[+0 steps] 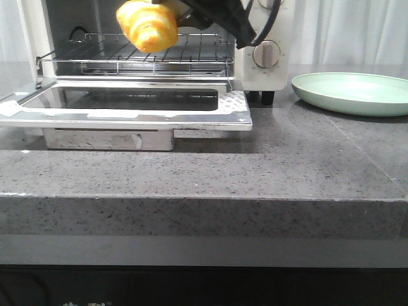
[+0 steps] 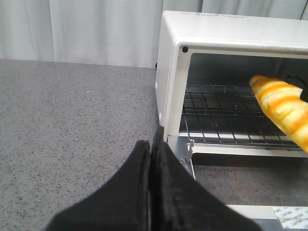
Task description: Put bread in oven
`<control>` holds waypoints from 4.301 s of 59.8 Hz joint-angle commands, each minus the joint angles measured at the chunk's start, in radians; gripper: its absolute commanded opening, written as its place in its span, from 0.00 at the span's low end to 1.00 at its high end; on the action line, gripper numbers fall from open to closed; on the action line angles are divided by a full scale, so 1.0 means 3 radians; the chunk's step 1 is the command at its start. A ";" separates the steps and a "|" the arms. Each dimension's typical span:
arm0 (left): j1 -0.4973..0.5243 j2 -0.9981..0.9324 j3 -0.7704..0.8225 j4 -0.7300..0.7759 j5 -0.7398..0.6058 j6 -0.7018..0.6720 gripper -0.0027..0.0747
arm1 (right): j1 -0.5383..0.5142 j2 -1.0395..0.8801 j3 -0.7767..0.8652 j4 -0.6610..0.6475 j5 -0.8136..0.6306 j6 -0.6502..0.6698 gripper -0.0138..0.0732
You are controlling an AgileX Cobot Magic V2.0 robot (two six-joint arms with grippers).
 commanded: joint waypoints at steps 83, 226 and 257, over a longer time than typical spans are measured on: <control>0.0012 0.0000 -0.0089 -0.0004 -0.0261 -0.0026 0.01 | 0.0001 -0.0854 0.0491 -0.0037 -0.0391 -0.0440 0.14; 0.0012 0.0000 -0.0079 0.0006 -0.0259 -0.0026 0.01 | -0.2079 -0.4898 0.2661 -0.0638 0.1803 -0.2244 0.09; 0.0335 -0.1875 0.1549 -0.0166 -0.0259 -0.0026 0.01 | -0.2079 -0.4898 0.2661 -0.0638 0.1826 -0.2244 0.09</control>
